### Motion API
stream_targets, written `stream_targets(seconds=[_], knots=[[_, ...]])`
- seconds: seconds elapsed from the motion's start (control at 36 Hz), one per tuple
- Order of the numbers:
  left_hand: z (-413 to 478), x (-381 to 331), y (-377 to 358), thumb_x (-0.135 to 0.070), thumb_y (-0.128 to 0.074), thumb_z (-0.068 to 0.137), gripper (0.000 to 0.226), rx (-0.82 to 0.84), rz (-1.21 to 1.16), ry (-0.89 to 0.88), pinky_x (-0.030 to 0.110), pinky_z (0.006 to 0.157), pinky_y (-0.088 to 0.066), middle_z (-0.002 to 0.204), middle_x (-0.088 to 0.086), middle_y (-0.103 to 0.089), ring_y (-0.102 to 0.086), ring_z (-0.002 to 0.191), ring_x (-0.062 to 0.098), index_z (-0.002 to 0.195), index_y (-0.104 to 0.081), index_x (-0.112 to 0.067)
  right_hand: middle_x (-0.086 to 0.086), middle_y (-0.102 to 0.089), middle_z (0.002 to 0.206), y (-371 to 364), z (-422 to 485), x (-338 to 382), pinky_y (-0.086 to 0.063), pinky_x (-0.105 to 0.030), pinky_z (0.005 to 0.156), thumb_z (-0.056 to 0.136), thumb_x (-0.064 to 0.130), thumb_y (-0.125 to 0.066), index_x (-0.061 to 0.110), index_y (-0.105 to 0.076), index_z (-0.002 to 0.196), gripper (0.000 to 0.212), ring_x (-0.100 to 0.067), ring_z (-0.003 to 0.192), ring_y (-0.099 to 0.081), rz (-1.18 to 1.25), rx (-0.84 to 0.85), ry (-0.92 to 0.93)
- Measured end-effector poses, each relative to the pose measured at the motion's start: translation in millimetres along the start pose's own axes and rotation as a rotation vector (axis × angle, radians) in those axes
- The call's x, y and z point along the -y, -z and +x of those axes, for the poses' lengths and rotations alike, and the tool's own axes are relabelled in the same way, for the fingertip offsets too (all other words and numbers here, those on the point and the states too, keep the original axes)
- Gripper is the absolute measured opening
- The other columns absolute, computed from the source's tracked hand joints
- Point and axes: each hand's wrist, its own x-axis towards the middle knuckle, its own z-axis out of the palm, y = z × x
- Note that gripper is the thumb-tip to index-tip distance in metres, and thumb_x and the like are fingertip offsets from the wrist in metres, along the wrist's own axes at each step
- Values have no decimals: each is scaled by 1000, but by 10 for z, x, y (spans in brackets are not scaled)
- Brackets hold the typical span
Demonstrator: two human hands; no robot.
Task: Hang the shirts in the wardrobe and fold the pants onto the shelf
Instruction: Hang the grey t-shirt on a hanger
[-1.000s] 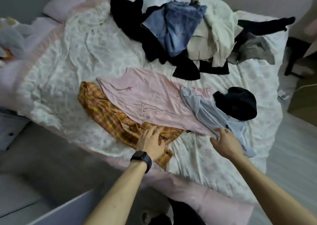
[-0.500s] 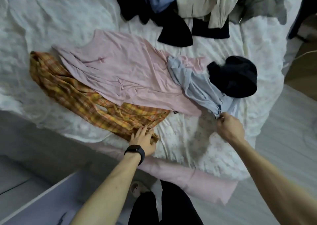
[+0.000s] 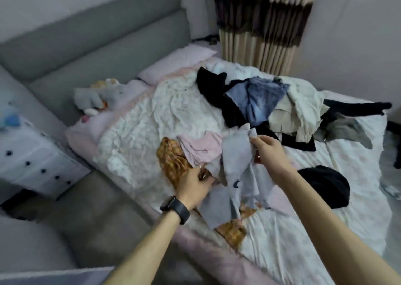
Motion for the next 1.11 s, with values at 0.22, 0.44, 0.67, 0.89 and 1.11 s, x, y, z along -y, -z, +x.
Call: stream_targets(seconds=[0.22,0.44,0.67,0.89,1.11], knots=[[-666,-176,1917,-35,-75,89,16,-327,79,-54,11,61,-47,71,-20,-70,-65,68,-6,75,-69,-39,-7,-45,70,-945,-277,356,-36,-25,53,102,24,-53,14,-56,91,15,-16,54,-44,42,62,-28],[-1310,-164,2723,-29,-56,101,10,-415,221,-77,41,75,-49,82,5,-67,-63,80,24,97,-57,-20,-6,-70,80,-1680,-712,413,-40,-30,57,98,25,-53,1,-64,85,29,-19,60,-57,-248,74,94],[-1672,-77,2930,-23,-60,100,13,-303,173,-15,16,67,-44,84,-3,-66,-61,73,-5,101,-62,-10,30,-52,119,-2554,-1628,538,-46,-9,79,77,79,-63,44,-51,125,61,10,101,-57,-513,546,683],[-2050,181,3059,-19,-61,100,8,-314,182,175,9,58,-36,56,-29,-58,-51,54,-11,94,-61,-14,4,-71,83,-3279,-1801,527,-50,-38,66,97,46,-53,24,-63,88,26,-18,74,-67,-679,678,876],[-2716,532,2899,-24,-67,92,16,-318,282,564,29,59,-35,77,-5,-57,-50,68,14,84,-53,-24,-1,-58,71,-3863,-1979,445,-39,-39,62,93,27,-55,22,-41,79,20,-39,79,-62,-708,970,933]])
